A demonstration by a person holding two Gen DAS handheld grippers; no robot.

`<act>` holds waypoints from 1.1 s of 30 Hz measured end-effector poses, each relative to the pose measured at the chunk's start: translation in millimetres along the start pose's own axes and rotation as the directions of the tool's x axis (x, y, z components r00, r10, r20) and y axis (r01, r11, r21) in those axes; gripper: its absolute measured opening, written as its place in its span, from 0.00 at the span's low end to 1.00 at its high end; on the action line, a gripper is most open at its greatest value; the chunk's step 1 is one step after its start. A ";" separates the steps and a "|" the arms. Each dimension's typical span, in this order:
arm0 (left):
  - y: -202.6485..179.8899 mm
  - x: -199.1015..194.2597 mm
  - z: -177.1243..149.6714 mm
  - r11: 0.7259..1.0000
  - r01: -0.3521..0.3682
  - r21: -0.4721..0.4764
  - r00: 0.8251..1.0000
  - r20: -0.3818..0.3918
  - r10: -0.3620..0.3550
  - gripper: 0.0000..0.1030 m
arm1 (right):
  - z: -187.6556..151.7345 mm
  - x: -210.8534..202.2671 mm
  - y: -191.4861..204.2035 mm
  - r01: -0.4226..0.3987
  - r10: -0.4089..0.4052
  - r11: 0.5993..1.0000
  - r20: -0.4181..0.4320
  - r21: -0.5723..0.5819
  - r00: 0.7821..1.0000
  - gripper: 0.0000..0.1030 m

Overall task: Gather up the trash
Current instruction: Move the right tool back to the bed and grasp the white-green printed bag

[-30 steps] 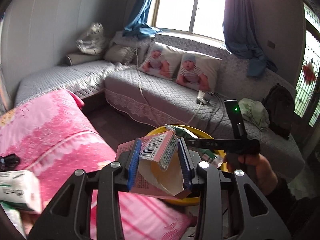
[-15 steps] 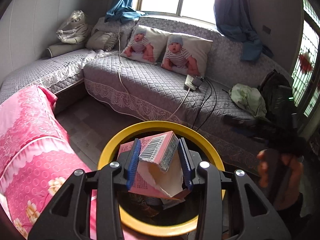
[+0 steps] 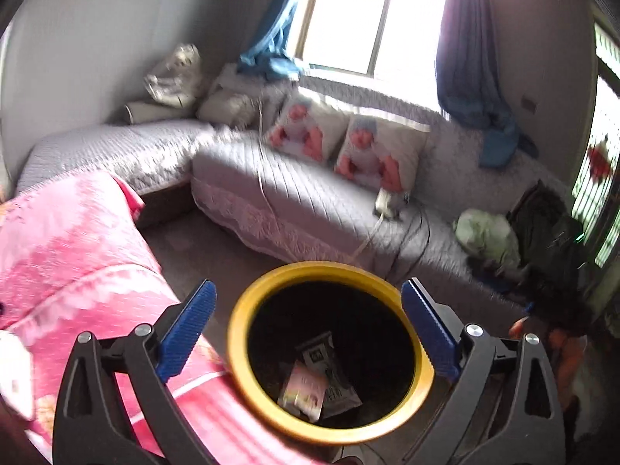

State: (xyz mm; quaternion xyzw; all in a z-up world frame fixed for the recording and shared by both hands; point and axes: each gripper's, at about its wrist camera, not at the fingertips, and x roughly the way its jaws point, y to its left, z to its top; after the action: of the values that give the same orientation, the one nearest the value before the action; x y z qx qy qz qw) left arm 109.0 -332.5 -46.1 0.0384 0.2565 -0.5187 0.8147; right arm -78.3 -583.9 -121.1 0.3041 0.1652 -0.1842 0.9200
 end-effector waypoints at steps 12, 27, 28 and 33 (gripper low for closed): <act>103.1 -213.5 -47.9 0.928 -0.339 -0.156 0.902 0.228 0.367 0.91 | -70.5 49.4 223.9 -0.546 0.403 0.697 -0.376 -0.465 0.834 0.81; 193.9 -356.0 -153.7 0.715 -0.502 -0.487 0.752 0.163 0.639 0.91 | -155.0 129.7 415.6 -0.700 0.147 0.148 -0.684 -0.699 0.714 0.81; 196.1 -356.5 -155.8 0.714 -0.495 -0.496 0.753 0.165 0.637 0.91 | -157.1 136.3 421.8 -0.704 0.110 0.111 -0.695 -0.702 0.710 0.81; 212.5 -351.8 -164.8 0.714 -0.449 -0.537 0.779 0.155 0.607 0.91 | -168.7 187.9 447.7 -0.731 -0.075 0.008 -0.729 -0.683 0.680 0.81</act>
State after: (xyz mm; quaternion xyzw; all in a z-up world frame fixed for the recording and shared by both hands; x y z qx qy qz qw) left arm 114.3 109.6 -71.0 -0.1730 0.2167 -0.1804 0.9437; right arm 250.9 -189.6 -104.4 -0.3101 0.4310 0.3195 0.7848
